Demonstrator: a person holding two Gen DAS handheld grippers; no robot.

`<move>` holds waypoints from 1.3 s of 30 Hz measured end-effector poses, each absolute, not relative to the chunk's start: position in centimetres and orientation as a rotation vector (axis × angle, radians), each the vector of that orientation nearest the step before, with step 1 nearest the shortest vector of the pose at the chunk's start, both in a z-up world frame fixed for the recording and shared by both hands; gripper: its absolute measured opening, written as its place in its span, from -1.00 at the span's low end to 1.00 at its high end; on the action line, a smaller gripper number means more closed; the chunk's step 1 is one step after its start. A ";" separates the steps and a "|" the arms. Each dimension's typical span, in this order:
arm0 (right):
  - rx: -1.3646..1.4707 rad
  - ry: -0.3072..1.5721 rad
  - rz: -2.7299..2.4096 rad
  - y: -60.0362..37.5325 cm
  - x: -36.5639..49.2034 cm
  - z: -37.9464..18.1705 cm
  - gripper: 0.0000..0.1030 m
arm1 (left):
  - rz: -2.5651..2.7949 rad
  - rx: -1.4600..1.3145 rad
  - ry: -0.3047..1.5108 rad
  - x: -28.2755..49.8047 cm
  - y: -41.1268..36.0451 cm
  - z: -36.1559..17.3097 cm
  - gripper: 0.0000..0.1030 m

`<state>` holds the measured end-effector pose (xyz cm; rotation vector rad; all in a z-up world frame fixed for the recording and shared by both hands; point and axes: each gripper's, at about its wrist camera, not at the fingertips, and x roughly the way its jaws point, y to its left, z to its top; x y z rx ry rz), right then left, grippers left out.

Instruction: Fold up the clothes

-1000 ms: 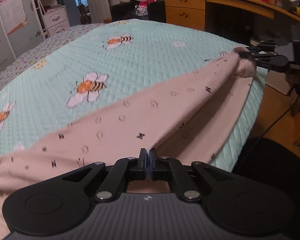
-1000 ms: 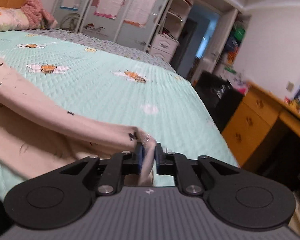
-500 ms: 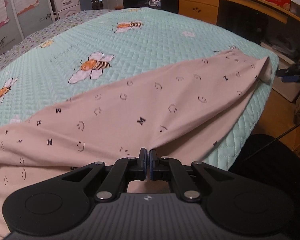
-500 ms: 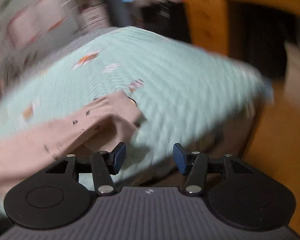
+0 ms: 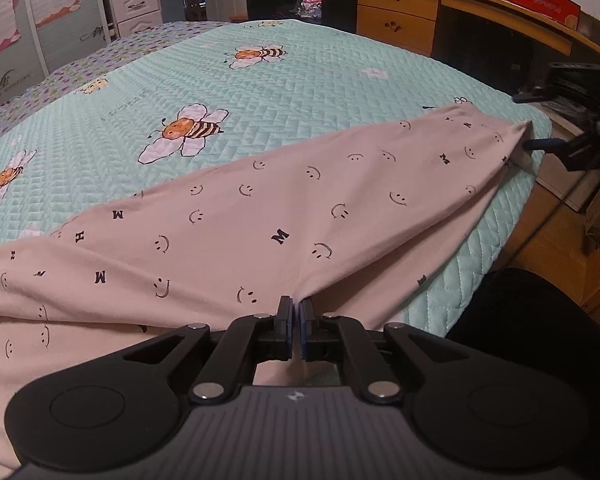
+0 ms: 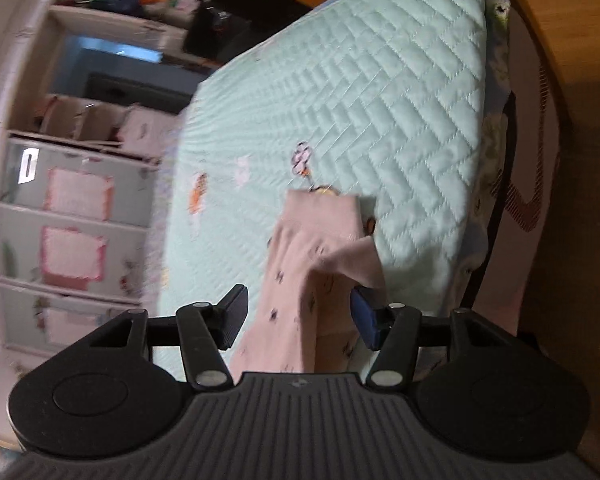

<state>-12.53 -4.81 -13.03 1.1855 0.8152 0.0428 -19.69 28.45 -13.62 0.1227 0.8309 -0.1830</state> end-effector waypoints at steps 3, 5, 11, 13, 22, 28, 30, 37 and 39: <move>1.174 0.829 0.018 -4.5 -11.7 -13.3 -0.21 | -0.186 0.112 0.829 -19.8 28.6 -13.7 -0.96; 1.149 0.837 0.016 -4.2 -11.1 -13.6 -0.93 | -0.186 0.099 0.829 -19.7 28.9 -13.7 -0.96; 1.015 0.686 0.207 -2.3 -9.4 -8.8 -0.96 | -0.146 0.040 0.773 -19.4 30.8 -11.5 -0.96; 0.961 0.544 0.313 -2.2 -9.5 -5.8 -0.96 | -0.143 0.046 0.742 -19.7 31.3 -10.2 -0.97; 1.029 0.726 0.180 -5.7 -9.0 -16.1 -0.95 | -0.170 0.054 0.896 -19.6 30.4 -14.8 -0.97; 1.150 0.711 0.147 -6.7 -9.8 -18.8 -0.82 | -0.164 -0.244 0.839 -20.4 33.7 -13.6 -0.95; 1.174 0.709 0.157 -6.6 -10.0 -19.1 -0.60 | -0.125 -0.387 0.813 -21.1 35.6 -13.4 -0.93; 1.238 0.707 0.250 -4.2 -10.3 -19.0 -0.13 | -0.042 -0.808 0.752 -23.1 39.7 -14.4 -0.91; 1.236 0.711 0.264 -3.7 -10.6 -18.8 -0.13 | 0.002 -0.912 0.725 -23.0 40.6 -14.7 -0.86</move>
